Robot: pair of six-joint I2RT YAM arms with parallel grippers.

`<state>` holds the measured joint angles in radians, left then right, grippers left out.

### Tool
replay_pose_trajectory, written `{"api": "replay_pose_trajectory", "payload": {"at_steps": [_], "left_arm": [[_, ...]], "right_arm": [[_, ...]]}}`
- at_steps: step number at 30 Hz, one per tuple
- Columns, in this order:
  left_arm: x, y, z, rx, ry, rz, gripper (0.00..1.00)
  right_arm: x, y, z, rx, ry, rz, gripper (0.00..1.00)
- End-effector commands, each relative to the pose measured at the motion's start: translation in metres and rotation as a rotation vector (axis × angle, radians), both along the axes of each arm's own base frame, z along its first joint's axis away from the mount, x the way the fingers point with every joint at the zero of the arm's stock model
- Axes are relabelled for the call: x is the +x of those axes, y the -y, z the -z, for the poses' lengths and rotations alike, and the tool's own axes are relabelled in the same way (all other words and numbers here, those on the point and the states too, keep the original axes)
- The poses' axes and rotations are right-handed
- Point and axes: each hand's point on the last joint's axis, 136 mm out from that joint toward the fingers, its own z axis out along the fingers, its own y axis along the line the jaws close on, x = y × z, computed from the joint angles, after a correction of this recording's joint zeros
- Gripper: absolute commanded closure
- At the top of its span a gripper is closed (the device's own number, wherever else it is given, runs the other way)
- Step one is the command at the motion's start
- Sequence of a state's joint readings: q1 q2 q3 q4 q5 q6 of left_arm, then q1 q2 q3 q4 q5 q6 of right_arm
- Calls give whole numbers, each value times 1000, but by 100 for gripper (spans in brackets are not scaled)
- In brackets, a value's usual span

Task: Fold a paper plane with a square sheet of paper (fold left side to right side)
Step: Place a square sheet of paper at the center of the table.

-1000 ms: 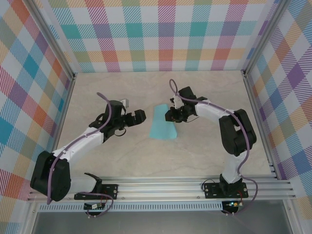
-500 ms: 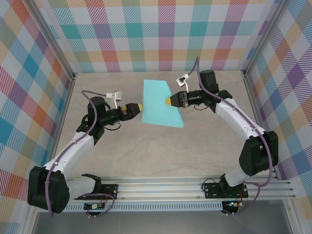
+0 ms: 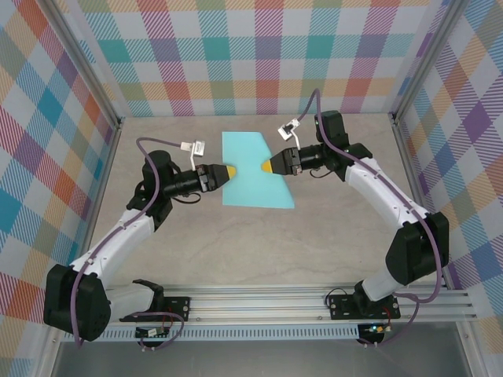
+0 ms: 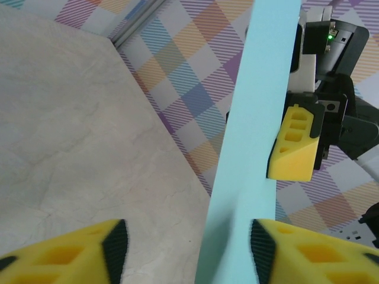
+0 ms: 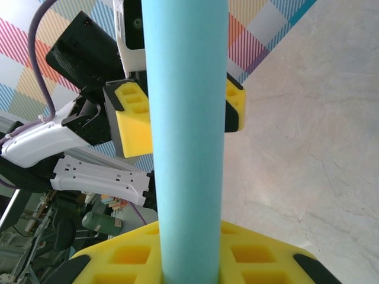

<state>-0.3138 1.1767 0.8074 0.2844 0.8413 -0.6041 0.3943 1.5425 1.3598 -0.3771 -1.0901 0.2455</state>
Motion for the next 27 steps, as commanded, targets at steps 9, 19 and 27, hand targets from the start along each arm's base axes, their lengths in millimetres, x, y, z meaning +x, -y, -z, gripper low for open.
{"api": "replay_pose_trajectory", "payload": {"at_steps": [9, 19, 27], "left_arm": [[11, 1, 54, 127, -127, -26, 91], [46, 0, 181, 295, -418, -111, 95], [62, -8, 248, 466, -536, -132, 98]], "right_arm": [[29, 30, 21, -242, 49, 204, 48], [67, 62, 108, -494, -119, 442, 30], [80, 39, 171, -467, -285, 433, 51]]}}
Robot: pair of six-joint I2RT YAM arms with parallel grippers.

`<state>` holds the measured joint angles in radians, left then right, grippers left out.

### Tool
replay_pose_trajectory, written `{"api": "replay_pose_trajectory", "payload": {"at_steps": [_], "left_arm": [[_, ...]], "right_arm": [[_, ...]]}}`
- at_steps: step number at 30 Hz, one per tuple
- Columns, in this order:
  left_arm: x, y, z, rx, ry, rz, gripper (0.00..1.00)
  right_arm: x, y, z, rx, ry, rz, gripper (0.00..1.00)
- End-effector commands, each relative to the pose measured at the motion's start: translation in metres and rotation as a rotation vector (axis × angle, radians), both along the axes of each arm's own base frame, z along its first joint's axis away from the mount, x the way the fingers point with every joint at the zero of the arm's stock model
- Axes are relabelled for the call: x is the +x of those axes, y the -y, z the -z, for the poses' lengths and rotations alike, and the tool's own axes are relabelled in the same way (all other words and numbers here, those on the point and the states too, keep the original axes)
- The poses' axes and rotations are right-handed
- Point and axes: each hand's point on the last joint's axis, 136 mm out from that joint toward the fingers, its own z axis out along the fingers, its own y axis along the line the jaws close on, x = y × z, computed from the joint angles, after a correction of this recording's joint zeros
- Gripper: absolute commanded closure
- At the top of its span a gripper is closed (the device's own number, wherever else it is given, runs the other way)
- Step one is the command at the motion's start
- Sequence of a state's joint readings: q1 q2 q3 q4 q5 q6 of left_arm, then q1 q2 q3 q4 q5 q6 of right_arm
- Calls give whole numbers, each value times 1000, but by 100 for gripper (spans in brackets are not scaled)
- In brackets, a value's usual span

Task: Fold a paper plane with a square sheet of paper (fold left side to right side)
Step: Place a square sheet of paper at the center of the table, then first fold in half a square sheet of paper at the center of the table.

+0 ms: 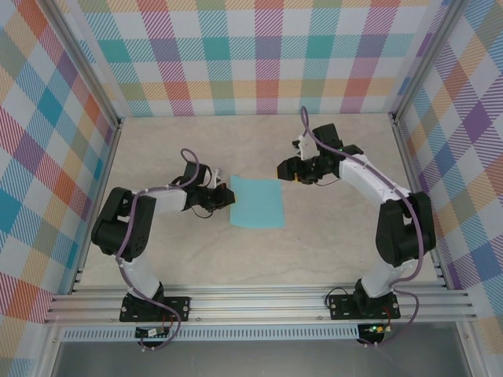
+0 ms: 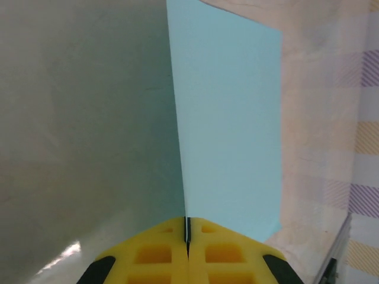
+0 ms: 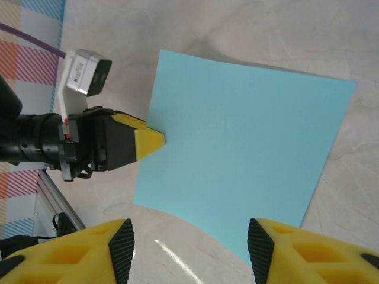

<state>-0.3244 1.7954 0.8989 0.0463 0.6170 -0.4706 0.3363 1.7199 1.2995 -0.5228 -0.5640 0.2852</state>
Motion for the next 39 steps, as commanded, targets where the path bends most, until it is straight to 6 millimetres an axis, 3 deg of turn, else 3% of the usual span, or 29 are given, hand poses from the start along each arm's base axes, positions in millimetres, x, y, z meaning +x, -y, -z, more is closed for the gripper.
{"api": "replay_pose_trajectory", "payload": {"at_steps": [1, 7, 14, 19, 22, 29, 34, 39], "left_arm": [[7, -1, 1, 64, 28, 27, 98], [5, -3, 3, 93, 18, 48, 96], [6, 3, -4, 65, 16, 60, 91], [8, 18, -18, -10, 21, 66, 71], [9, 33, -32, -83, 25, 66, 59], [9, 76, -58, -198, 30, 111, 48], [9, 97, -54, -205, 13, 141, 44], [9, 101, -42, -188, -8, 144, 46]], "right_arm": [[9, -17, 21, 32, -44, 29, 54], [24, -28, 74, -2, -151, 91, 66], [22, -25, 117, -126, -225, 110, 70], [11, -17, 137, -182, -267, 120, 70], [5, -14, 144, -194, -287, 124, 70], [-2, -13, 152, -181, -308, 134, 70], [-1, -15, 150, -161, -307, 138, 70], [5, -18, 135, -129, -272, 132, 69]]}}
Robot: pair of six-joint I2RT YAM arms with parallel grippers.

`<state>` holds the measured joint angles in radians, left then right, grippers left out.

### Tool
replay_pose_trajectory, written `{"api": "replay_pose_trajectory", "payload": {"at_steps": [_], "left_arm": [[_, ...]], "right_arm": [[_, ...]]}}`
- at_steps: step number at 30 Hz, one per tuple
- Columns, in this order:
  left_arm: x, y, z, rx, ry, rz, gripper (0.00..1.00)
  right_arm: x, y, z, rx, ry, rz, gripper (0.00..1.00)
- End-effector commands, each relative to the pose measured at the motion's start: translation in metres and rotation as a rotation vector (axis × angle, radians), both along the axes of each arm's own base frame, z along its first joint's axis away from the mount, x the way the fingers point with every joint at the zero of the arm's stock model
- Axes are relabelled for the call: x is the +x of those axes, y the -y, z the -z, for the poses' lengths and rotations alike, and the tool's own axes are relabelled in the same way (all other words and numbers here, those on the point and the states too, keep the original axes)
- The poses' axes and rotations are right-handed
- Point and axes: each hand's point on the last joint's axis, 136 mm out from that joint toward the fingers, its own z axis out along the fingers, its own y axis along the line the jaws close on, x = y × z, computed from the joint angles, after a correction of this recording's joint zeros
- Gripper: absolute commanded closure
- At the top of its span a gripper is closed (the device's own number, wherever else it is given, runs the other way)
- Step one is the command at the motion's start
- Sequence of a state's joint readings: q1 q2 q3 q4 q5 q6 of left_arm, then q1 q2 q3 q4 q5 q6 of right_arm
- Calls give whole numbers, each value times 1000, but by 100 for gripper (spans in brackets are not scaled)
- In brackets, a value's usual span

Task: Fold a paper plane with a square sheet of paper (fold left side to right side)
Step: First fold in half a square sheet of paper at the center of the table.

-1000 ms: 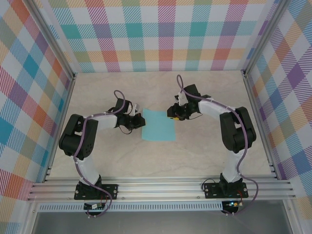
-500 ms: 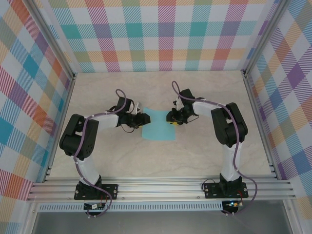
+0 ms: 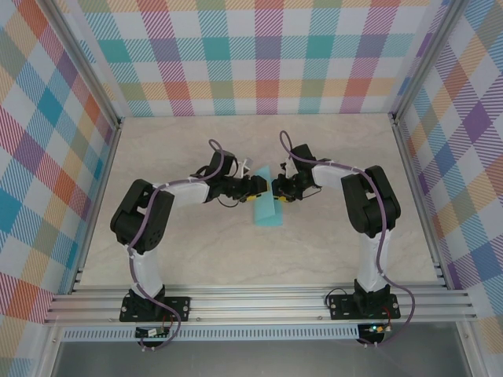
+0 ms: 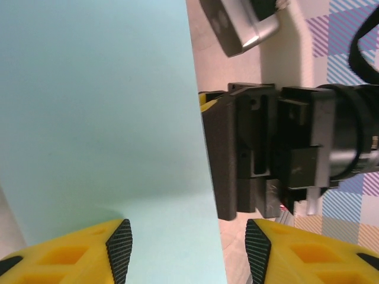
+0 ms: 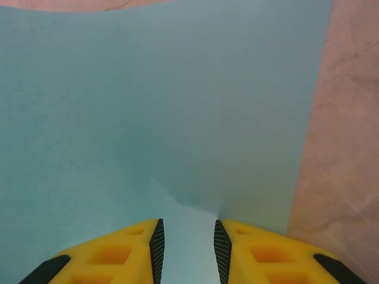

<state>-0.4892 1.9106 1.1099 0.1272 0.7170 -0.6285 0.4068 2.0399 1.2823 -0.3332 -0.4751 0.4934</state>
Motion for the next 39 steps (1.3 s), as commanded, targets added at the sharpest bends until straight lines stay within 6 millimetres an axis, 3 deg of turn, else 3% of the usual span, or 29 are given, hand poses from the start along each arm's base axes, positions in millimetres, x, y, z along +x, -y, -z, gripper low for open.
{"api": "replay_pose_trajectory", "payload": {"at_steps": [1, 13, 19, 29, 39], "left_arm": [[0, 4, 2, -8, -18, 8, 47], [-1, 1, 9, 14, -26, 1, 55], [0, 1, 9, 14, -26, 0, 56], [0, 1, 10, 15, -29, 0, 57], [0, 1, 11, 16, -30, -1, 58]], "right_arm": [[-6, 6, 3, -24, -12, 10, 68], [10, 32, -56, -50, 103, 41, 63], [5, 19, -78, 64, 103, 33, 62], [0, -3, -66, 198, -10, 32, 63], [-6, -7, -50, 180, -49, 15, 65]]}}
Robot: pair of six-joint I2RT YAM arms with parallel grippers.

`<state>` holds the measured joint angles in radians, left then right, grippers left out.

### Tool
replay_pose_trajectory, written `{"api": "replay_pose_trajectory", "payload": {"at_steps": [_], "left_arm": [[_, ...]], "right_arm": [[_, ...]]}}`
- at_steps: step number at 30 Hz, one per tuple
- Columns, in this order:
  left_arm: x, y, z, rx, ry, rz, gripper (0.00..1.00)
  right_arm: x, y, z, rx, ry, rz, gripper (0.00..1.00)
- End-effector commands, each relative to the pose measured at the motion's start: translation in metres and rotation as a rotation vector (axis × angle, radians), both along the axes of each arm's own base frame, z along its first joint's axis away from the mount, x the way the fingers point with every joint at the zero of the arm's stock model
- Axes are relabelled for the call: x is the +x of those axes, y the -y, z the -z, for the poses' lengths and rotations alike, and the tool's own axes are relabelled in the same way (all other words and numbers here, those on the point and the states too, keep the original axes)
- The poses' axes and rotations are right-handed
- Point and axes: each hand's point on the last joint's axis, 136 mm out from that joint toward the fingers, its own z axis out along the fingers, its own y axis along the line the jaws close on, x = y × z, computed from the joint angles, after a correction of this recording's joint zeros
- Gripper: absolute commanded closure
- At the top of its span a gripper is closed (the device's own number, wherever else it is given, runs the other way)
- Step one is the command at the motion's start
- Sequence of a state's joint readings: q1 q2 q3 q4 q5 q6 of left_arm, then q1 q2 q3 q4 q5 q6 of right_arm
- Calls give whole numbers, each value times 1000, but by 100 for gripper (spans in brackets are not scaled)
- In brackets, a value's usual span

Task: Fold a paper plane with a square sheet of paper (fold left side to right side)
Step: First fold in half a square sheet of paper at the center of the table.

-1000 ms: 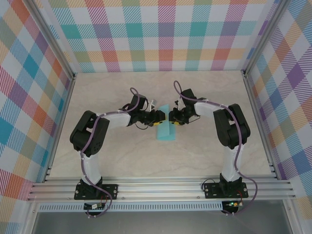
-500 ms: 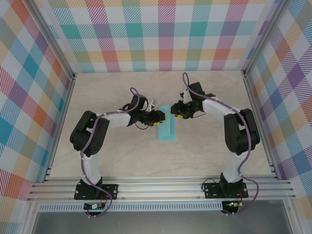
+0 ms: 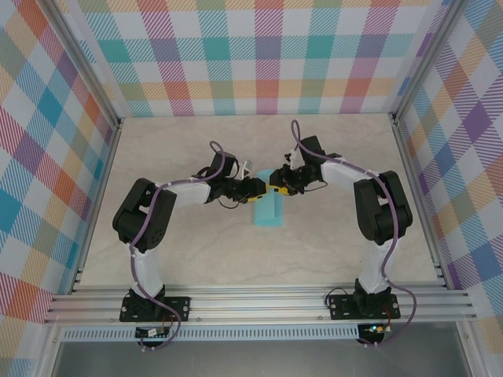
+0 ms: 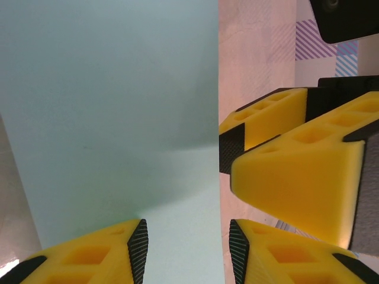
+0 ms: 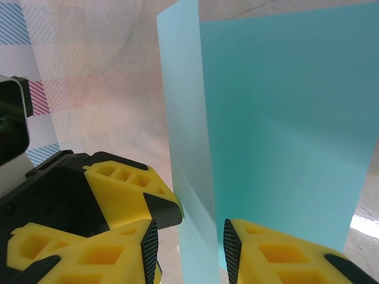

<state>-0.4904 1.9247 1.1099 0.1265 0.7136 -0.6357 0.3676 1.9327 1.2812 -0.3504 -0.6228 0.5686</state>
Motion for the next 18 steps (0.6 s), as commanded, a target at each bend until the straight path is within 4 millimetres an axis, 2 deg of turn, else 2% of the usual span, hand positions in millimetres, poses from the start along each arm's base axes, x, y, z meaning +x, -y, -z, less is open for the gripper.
{"api": "replay_pose_trajectory", "payload": {"at_steps": [1, 4, 8, 12, 15, 18], "left_arm": [[1, 1, 4, 8, -13, 4, 58], [1, 1, 4, 9, -12, 4, 58], [1, 0, 2, 16, -7, 1, 57], [0, -6, -3, 50, 16, -10, 50], [-1, -16, -13, 71, 38, -34, 44], [-3, -32, -11, 159, 39, -67, 42]], "right_arm": [[-6, -5, 9, 19, -29, -18, 65], [-7, -6, 10, 20, -33, -22, 71], [-6, -2, 11, -10, -17, -18, 85], [-4, 5, 14, -62, -1, -18, 96], [-2, 12, 20, -118, 9, -13, 98], [1, 18, 26, -169, 20, -13, 98]]}}
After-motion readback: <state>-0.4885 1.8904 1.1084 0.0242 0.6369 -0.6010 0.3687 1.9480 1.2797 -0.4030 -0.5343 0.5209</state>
